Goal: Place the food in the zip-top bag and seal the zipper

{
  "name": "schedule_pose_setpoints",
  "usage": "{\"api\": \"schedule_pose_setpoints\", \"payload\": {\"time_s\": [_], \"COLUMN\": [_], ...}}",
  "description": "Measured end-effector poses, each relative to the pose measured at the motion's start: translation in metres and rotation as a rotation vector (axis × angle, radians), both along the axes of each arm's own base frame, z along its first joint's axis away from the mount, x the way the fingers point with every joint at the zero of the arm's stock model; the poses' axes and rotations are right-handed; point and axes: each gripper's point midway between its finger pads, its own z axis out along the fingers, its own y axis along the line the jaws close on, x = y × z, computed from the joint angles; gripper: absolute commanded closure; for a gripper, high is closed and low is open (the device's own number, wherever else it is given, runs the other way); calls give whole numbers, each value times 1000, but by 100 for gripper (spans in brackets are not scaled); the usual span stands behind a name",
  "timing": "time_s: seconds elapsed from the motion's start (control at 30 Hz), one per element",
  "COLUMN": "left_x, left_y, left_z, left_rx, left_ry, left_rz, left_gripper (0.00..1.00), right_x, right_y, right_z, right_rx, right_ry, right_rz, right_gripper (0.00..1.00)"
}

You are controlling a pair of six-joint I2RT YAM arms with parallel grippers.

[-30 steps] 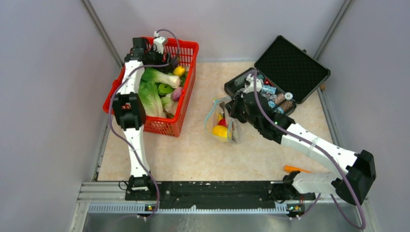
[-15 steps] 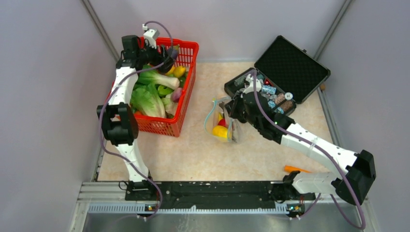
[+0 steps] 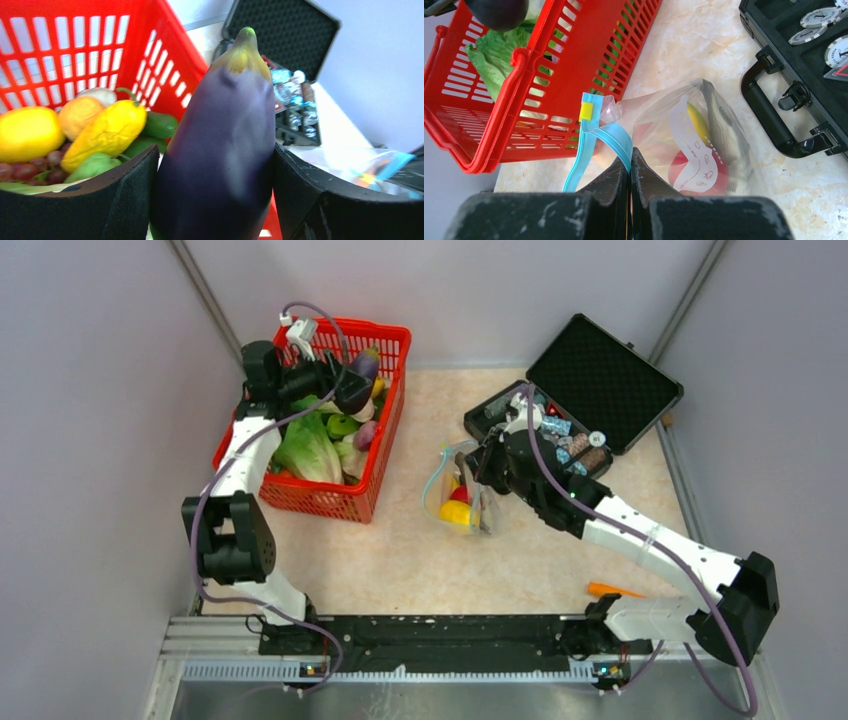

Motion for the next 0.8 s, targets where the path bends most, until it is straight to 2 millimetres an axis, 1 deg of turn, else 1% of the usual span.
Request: {"api": "schedule_pose_setpoints", "payload": {"time_s": [0.1,0.27,0.33,0.43,0.5,0.57,0.6,0.67,0.73,0.8], "left_x": [-14,-41,-54,-74,-88,-107,-117,-141,-165,-191], "left_y": [-6,-19,-27,-44,-57,-70,-77,-94,-111,-125], "left_z": [14,27,32,47,57,62,63,60,57,64], "left_rx": [-59,-186,-261,-386,-461,-525,-546,-576,-583,-567], "left_ry": [-13,17,28,38,40,42,43,51,61,16], "left_rz": [-16,-55,-84,-162,-215,-275,-302,-370,-432,-495], "left_gripper": [96,95,95,96,95,92,92,92,89,87], "right_x": [1,2,2,3,3,3,4,4,4,4], "right_y": [-1,0,1,1,2,2,2,3,3,4], "right_z": [1,3,3,4,4,5,6,7,7,7], "right_rx": [4,14,18,24,27,32,38,48,52,56], "right_ry": [-2,-8,-9,-13,-12,-12,-12,-14,-12,-9], "right_rz": [-3,-4,-5,-6,-8,-11,-11,-10,-12,-14], "right_gripper": [100,100,100,100,100,100,100,100,100,100]}}
